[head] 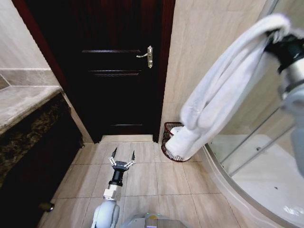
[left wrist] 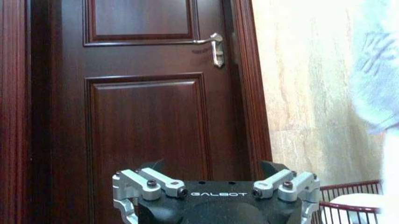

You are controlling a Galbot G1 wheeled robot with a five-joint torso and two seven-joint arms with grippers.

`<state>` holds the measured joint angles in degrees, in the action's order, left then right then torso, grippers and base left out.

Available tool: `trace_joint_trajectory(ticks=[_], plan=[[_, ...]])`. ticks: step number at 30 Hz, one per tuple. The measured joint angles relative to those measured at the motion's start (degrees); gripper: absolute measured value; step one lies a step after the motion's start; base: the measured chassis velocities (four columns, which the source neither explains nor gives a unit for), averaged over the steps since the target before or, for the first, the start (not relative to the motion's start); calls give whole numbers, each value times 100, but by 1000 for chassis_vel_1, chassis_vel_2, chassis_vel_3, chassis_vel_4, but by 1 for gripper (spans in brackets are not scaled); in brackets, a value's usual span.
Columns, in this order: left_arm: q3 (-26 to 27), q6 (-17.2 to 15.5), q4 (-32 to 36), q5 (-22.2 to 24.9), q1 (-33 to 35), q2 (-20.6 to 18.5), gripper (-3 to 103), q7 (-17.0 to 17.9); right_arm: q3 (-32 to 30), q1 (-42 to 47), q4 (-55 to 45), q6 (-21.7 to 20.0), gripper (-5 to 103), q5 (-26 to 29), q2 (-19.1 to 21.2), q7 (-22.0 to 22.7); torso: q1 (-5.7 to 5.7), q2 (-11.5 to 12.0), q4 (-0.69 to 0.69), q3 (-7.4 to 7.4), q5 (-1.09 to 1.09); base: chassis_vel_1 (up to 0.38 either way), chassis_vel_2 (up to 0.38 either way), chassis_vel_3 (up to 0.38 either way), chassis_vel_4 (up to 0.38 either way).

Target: Discard the used towel into the hamper.

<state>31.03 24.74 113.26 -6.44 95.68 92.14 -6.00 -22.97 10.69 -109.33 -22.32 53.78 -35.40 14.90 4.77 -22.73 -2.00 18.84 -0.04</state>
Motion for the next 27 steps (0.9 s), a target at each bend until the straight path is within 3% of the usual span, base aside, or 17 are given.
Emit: trace_joint_trajectory(ticks=[3, 4, 7, 11, 19, 27], plan=[[12, 2, 19, 0, 21, 0, 100, -3, 520, -540, 325, -42, 5, 148, -63, 72, 0, 2, 0, 1, 2, 0, 0, 0, 0], [30, 2, 44, 1, 38, 0, 100, -4, 996, -1094, 701, -78, 5, 213, -194, 117, 0, 5, -2, 2, 11, 0, 0, 0, 0], [51, 2, 74, 23, 55, 0, 100, -2, 1485, -1803, 1260, -65, 5, 165, -429, 113, 0, 5, -2, 1, 2, 0, 0, 0, 0], [101, -8, 114, 160, 43, 0, 100, 20, 2217, -2935, 2451, 47, 5, -347, -965, -102, 0, 7, -3, 0, 5, 0, 0, 0, 0], [139, -36, 117, 304, 17, 0, 100, 29, 2476, -3537, 3177, -29, 5, -761, -1423, -273, -1, 8, 0, -3, 4, 0, 0, 0, 0], [215, -120, 143, 547, -19, -12, 100, 29, 2494, -3588, 3339, -28, 5, -1035, -1651, -313, -2, 10, -1, -4, 5, 0, 0, 0, 0]])
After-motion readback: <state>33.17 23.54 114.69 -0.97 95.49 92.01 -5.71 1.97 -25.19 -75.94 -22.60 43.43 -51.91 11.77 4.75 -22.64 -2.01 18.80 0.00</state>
